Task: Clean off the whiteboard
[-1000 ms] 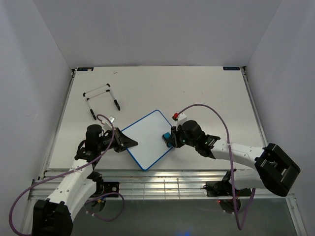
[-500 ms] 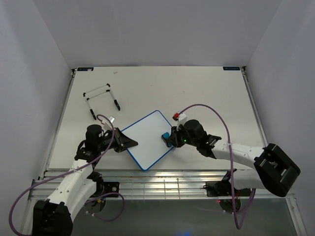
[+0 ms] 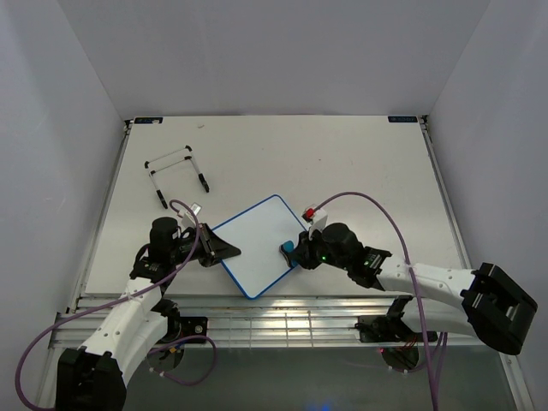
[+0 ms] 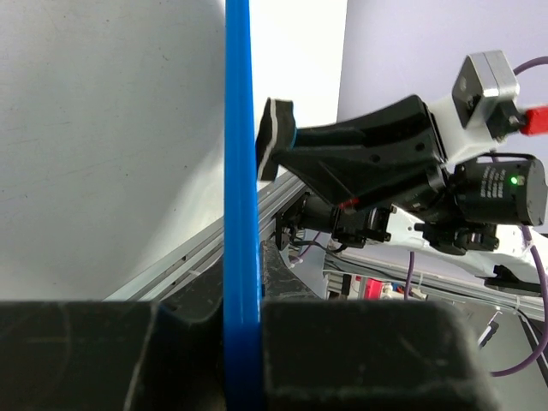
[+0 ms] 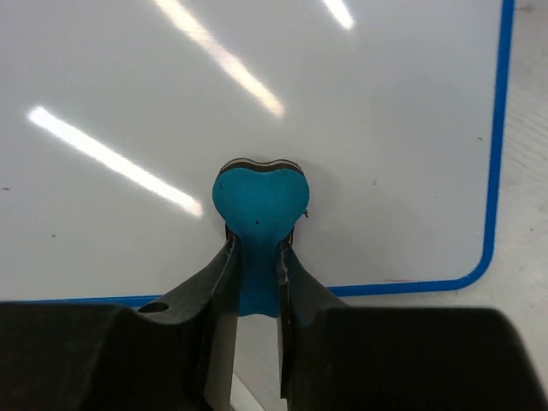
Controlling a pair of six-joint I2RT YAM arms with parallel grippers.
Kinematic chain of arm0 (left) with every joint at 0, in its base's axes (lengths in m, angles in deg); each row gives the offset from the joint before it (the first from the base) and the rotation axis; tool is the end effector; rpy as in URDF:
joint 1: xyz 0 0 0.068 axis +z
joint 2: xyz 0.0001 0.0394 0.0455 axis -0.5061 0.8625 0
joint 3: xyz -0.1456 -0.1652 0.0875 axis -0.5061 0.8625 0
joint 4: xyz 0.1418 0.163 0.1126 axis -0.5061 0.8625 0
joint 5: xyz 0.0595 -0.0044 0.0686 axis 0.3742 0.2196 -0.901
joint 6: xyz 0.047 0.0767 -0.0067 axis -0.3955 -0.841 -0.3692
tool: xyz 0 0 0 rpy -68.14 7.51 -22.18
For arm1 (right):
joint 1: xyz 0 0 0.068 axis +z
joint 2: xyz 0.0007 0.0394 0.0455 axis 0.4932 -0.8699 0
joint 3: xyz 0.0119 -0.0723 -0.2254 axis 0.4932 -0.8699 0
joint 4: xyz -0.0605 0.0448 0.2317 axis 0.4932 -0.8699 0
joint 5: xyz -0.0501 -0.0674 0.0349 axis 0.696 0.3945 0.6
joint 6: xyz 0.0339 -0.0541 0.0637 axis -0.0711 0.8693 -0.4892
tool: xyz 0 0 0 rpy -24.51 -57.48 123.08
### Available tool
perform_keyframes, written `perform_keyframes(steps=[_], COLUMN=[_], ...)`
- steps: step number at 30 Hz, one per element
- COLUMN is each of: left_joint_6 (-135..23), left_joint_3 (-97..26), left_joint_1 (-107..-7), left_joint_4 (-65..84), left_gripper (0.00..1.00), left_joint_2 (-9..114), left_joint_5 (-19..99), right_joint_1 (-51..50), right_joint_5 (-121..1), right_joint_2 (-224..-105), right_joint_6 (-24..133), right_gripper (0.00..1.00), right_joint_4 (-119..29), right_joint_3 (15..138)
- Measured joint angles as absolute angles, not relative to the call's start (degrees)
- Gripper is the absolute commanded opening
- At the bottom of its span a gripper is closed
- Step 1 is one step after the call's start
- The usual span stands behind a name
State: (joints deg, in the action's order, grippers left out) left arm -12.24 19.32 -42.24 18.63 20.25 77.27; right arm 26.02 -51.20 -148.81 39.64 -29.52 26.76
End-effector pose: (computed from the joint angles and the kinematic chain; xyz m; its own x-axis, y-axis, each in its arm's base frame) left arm 0.1778 -0.0960 0.1543 -0.9021 -0.4001 -0.1619 -0.0176 0.4089 -0.9124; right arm 0.1584 0.2285 0.1578 -0.5209 -0.1058 -0.8470 -0.6696 0.6661 0.3285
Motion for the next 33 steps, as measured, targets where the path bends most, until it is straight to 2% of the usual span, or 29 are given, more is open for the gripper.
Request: perform_keyframes(steps=[8, 25, 29, 33], left_joint_6=[-12.41, -12.37, -12.35, -12.37], left_joint_3=[19.32, 19.32, 19.32, 19.32], left_joint_1=[-42.26, -42.17, -42.13, -42.11], left_joint_4=[19.05, 19.51, 19.48, 19.48], left_gripper=[0.00, 0.00, 0.00, 0.00], left_joint_2=[20.23, 18.98, 18.98, 19.00], left_joint_5=[77.20, 75.67, 75.71, 75.71], right_joint_1=[20.73, 8.58, 9.43, 17.72], right_joint_5=[-49.43, -52.55, -54.28, -54.13], right_joint_2=[-149.90, -161.49, -161.23, -158.28], right_joint_6=[40.36, 47.03, 47.88, 46.33], right_gripper=[0.08, 0.08, 0.08, 0.08], right_joint_4=[-28.87, -26.44, -26.09, -25.70], right_joint_3=[24.62, 28.86, 29.07, 29.88])
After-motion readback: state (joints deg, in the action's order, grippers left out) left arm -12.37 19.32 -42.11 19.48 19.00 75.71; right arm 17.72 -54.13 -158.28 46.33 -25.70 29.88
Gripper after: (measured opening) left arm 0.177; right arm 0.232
